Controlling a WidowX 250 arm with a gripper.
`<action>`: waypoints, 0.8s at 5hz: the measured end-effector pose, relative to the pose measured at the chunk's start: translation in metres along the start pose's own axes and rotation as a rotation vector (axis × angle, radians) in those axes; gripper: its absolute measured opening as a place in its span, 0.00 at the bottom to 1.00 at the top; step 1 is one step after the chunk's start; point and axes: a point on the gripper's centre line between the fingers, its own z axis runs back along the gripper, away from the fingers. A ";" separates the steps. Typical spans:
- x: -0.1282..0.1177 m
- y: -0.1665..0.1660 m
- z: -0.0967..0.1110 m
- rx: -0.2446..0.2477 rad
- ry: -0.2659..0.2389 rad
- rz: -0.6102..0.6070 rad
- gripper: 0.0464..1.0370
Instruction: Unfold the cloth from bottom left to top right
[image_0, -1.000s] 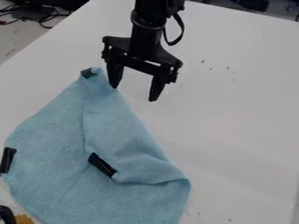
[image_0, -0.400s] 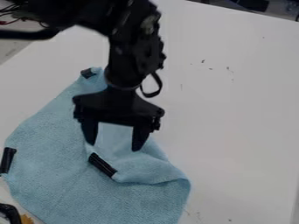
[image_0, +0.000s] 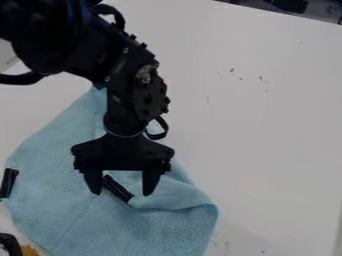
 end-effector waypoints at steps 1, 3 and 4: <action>0.002 0.003 -0.008 0.005 0.025 -0.014 0.96; 0.012 0.009 -0.022 0.000 0.052 -0.031 0.95; 0.013 0.011 -0.028 -0.004 0.063 -0.031 0.92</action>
